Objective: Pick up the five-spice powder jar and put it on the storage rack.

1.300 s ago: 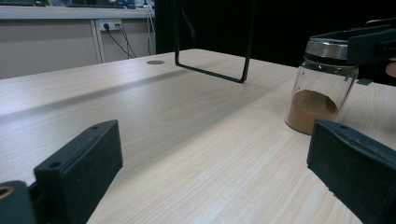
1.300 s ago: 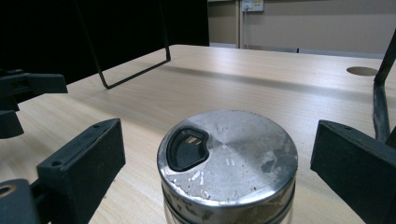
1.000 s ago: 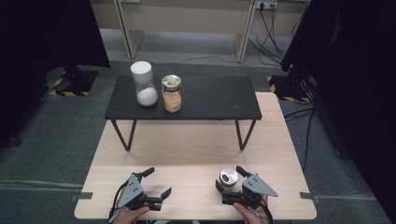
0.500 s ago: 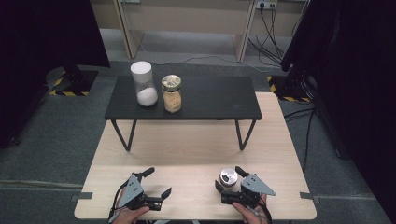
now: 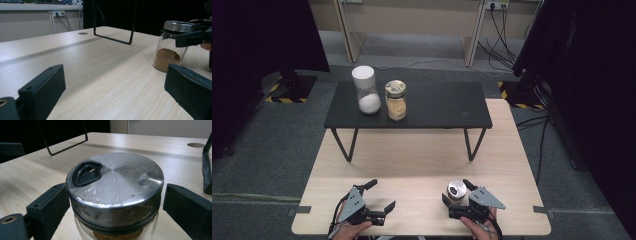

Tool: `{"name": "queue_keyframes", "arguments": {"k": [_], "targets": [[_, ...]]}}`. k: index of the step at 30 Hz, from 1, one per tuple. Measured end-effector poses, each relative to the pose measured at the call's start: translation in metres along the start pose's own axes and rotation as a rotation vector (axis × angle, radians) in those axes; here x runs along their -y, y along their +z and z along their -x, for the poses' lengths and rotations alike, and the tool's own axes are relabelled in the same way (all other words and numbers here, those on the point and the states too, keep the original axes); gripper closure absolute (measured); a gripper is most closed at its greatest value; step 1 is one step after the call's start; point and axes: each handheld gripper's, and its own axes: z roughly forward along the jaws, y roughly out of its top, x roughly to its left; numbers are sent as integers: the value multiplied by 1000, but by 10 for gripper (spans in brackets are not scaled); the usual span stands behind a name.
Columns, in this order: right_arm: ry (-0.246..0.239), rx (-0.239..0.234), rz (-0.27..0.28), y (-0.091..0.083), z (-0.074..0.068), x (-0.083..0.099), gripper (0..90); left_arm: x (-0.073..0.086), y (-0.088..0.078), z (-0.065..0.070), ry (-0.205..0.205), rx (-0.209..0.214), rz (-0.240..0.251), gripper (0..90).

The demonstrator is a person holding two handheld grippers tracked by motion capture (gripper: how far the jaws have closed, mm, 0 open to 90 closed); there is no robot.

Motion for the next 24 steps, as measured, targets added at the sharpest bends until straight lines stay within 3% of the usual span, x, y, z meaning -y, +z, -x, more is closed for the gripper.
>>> {"name": "queue_keyframes", "arguments": {"k": [9, 19, 24], "targets": [[10, 10, -9, -1, 3, 1, 165, 0, 0, 0, 1, 1, 0, 25], [10, -19, -14, -2, 2, 2, 291, 0, 0, 0, 1, 1, 0, 26], [-1, -18, -13, -2, 1, 2, 300, 0, 0, 0, 0, 1, 0, 26]]}}
